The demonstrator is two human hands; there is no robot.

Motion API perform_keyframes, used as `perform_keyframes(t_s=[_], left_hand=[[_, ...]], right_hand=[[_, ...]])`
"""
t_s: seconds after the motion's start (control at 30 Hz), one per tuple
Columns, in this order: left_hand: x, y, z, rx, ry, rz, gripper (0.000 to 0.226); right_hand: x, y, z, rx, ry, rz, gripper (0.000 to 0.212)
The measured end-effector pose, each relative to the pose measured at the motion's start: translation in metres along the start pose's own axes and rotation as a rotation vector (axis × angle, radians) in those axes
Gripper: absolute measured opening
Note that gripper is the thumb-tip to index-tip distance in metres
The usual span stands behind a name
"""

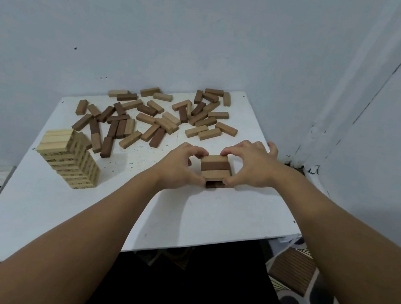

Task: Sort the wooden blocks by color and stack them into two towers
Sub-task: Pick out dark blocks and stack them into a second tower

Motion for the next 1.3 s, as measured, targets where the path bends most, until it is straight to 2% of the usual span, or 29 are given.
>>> perform_keyframes(t_s=[0.33,0.63,0.73,0.87,0.97,1.3], left_hand=[[0.007,-0.01,0.007,0.037,0.043,-0.041,0.064],[0.012,-0.016,0.005,0.046,0.056,-0.092,0.069],[0.017,-0.018,0.004,0.072,0.064,-0.124,0.071],[0.024,-0.02,0.003,0.083,0.104,-0.173,0.084],[0.027,-0.02,0.002,0.087,0.128,-0.172,0.092],[0.03,-0.022,0.003,0.076,0.149,-0.238,0.077]], right_hand=[[-0.013,-0.01,0.004,0.056,0.006,0.113,0.067],[-0.018,-0.016,0.003,0.068,0.022,0.215,0.062],[-0.02,-0.016,0.003,0.078,0.032,0.229,0.066],[-0.024,-0.021,0.001,0.121,0.025,0.259,0.085],[-0.027,-0.026,-0.001,0.12,0.014,0.353,0.087],[-0.029,-0.032,-0.011,0.01,0.02,0.414,0.076]])
Point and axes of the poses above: each hand's wrist, its own z-axis towards the middle knuckle, its own y-axis out of the back of the hand, x = y × z, the point moved 10 cm from there along z, towards the middle knuckle, and after that the axes turned 5 degrees about y, right-handed, at the moved point
